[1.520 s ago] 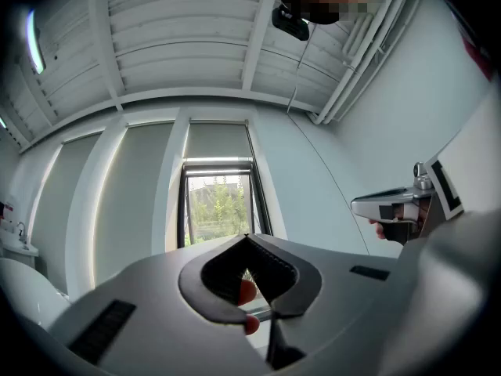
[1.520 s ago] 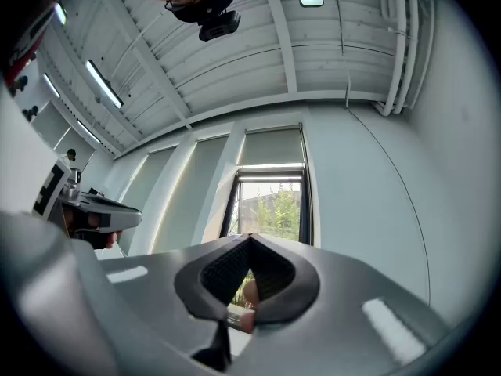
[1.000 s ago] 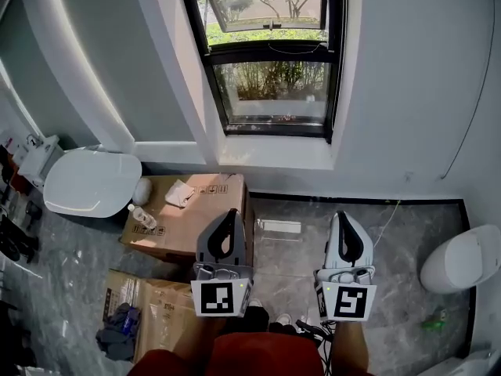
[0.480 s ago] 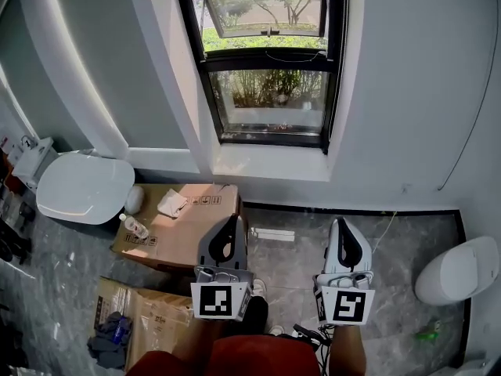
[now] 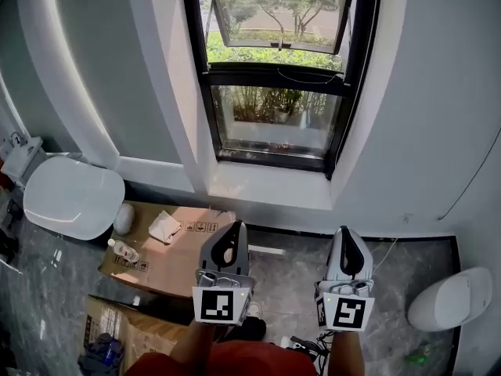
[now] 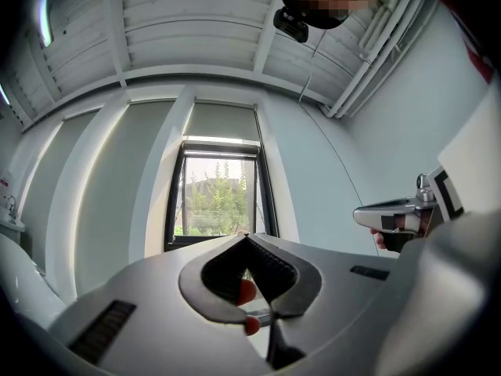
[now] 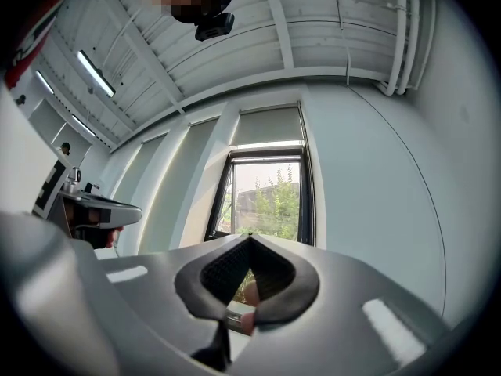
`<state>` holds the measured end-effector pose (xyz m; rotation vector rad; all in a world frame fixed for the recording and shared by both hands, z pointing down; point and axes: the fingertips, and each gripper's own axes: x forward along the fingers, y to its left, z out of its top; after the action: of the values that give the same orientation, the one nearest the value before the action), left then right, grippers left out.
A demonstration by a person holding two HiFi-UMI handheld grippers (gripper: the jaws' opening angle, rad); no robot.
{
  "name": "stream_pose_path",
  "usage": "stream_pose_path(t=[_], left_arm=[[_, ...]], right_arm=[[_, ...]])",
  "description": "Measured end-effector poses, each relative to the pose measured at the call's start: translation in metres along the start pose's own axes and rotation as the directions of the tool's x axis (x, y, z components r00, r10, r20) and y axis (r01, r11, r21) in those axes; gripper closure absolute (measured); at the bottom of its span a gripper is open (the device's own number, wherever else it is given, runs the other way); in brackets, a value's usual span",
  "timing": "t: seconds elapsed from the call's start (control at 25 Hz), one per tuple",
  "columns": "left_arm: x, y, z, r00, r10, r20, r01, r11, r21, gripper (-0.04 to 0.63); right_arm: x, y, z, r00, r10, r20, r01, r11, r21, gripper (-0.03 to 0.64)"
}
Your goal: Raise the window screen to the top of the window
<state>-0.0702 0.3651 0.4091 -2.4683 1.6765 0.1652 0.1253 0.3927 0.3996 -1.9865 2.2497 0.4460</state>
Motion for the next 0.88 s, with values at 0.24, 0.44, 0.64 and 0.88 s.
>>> stream_pose_path(t=[0.24, 0.44, 0.64, 0.88], left_arm=[[0.070, 0.053, -0.014, 1.000, 0.005, 0.008, -0.005, 1.000, -0.015, 0.589], [0.114, 0.087, -0.026, 1.000, 0.001, -0.009, -0.001, 0.998, -0.058, 0.589], [0.139, 0.113, -0.036, 1.000, -0.003, 0.006, 0.003, 0.995, -0.098, 0.589], [0.157, 0.134, -0.039, 1.000, -0.004, 0.013, 0.006, 0.995, -0.099, 0.589]], right_arm=[[0.079, 0.007, -0.020, 0.999, -0.016, -0.028, 0.015, 1.000, -0.023, 0.606], [0.130, 0.014, -0.034, 0.998, -0.025, -0.050, 0.023, 0.999, -0.035, 0.606], [0.164, 0.024, -0.041, 0.999, -0.022, -0.047, 0.020, 0.998, -0.056, 0.606], [0.187, 0.030, -0.043, 0.999, -0.030, -0.039, 0.028, 0.998, -0.059, 0.606]])
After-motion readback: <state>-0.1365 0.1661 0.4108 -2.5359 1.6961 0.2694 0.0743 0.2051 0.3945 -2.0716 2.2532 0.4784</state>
